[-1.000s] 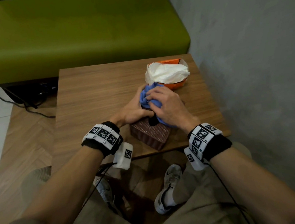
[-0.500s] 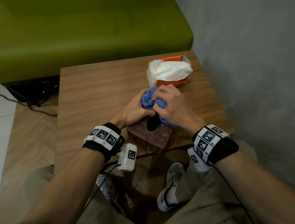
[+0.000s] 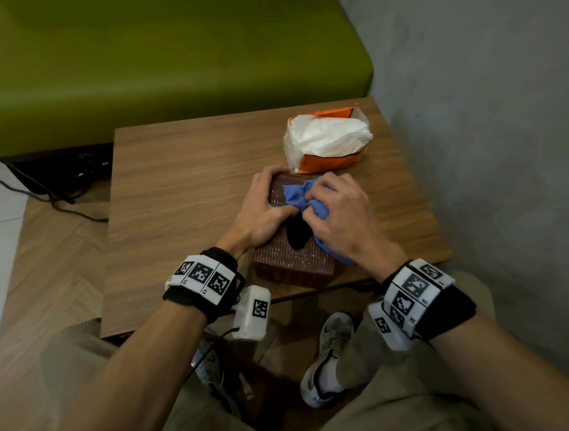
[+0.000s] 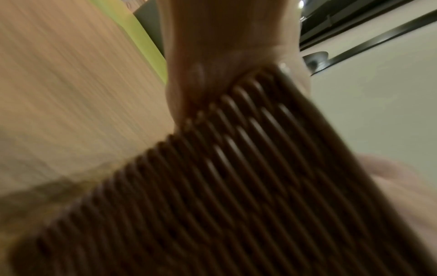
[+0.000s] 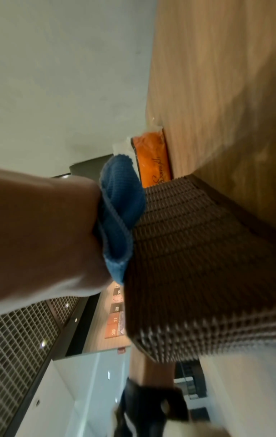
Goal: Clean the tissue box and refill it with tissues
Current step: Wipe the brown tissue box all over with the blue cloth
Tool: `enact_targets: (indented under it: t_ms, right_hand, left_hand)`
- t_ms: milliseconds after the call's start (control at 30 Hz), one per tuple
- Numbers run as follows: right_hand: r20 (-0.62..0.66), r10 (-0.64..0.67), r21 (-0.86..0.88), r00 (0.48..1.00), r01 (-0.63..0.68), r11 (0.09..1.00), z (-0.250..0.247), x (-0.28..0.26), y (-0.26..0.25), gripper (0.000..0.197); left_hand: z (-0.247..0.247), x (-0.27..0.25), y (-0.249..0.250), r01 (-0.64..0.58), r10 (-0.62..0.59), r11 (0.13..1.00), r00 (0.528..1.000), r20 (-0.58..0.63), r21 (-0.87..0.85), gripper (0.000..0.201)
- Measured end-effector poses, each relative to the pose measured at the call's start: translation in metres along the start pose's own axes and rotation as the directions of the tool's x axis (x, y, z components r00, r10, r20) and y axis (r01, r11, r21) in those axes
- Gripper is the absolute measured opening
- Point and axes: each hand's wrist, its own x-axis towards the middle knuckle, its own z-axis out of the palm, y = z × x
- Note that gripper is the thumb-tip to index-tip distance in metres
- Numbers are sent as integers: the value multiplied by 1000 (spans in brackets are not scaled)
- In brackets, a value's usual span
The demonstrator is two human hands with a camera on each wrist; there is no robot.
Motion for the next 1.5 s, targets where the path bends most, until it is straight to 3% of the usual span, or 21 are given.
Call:
enact_targets:
  t_ms: [100,267,467,733,833,1000,1133,1267,1367,1500]
  right_hand:
    - [-43,50,20,998,-49,999,7,15,-1,20]
    - [-75,92,-23,993,-94,995,9,4,-7,23]
    - [-79,144,-2,986,-145,989,8,21,-5,24]
    - [-52,80,30,995,-79,996,2,-3,-1,20]
    - [-52,110,54,993,-107,993,4,13,3,21]
    - [-62,35,96,997,-29,995,-3,-28,-6,13]
    - [-26,44,77,999,-41,996,-4,-5,5,16]
    - [-29,30,47,999,-28,999,1,7,8,22]
    - [31,15,5,999,-15,1000,2,17,5,27]
    - [93,49,-52,994,-45,998,0,28,-3,31]
  left_hand:
    - [2,3,2,-40,43,996,998,-45,78,71]
    - [-2,17,4,5,7,991,996,-88,135,45]
    - [4,14,3,-20,40,987,991,-130,157,52]
    - [2,13,6,-13,33,983,994,-107,181,44]
    - [0,10,4,4,24,980,990,-137,200,44]
    - [-1,9,6,80,-25,960,979,-201,268,40]
    - [2,4,4,99,-28,940,976,-218,326,37]
    - [-4,5,7,85,8,880,981,-193,467,31]
    - [-5,6,10,-7,66,920,988,-137,392,25]
    - [-9,9,12,-41,88,871,993,-75,489,31]
